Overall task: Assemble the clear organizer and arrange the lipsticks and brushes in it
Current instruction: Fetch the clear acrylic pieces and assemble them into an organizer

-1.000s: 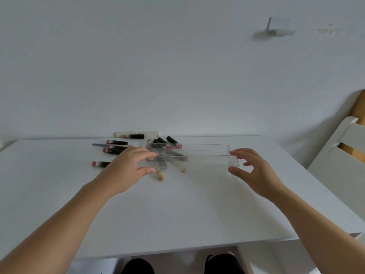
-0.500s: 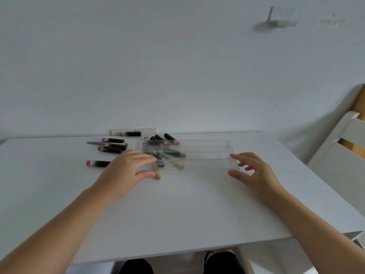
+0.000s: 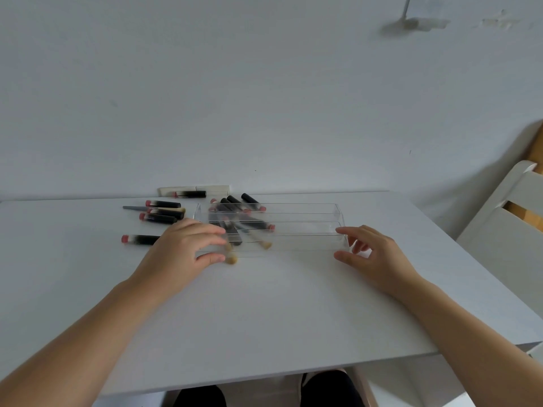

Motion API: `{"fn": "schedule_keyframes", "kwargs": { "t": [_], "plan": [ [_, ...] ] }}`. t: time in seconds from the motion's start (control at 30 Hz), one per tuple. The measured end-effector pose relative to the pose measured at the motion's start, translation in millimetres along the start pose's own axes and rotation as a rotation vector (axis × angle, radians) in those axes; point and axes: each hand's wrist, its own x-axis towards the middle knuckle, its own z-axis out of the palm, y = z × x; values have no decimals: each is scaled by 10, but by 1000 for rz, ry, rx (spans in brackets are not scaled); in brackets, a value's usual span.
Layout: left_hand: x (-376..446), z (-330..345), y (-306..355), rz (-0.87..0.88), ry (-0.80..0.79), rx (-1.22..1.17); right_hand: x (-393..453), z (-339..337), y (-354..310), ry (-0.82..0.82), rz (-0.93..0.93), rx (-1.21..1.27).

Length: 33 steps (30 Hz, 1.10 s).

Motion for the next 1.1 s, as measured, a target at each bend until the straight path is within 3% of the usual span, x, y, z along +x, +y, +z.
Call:
{"fn": "schedule_keyframes", "kwargs": {
  "t": [0.33, 0.4, 0.5, 0.6, 0.67, 0.8, 1.1],
  "plan": [
    [-26, -33, 25, 14, 63, 17, -76, 11, -7, 58, -38, -6],
    [-52, -44, 5, -60, 136, 8, -85, 13, -19, 56, -37, -11],
    [-97, -48, -26, -323, 241, -75, -93, 11, -51, 53, -38, -7],
    [-124, 6, -69, -596, 213, -185, -99, -11, -105, 92, -41, 27],
    [-117, 34, -96, -686, 161, -233, -79, -27, -117, 159, 23, 107],
    [-96, 83, -93, -741, 73, -254, 20, 13, -90, 116, 222, 96],
    [-105, 55, -87, -786, 53, -298, 48, 78, -112, 67, 251, -21]
  ]
}}
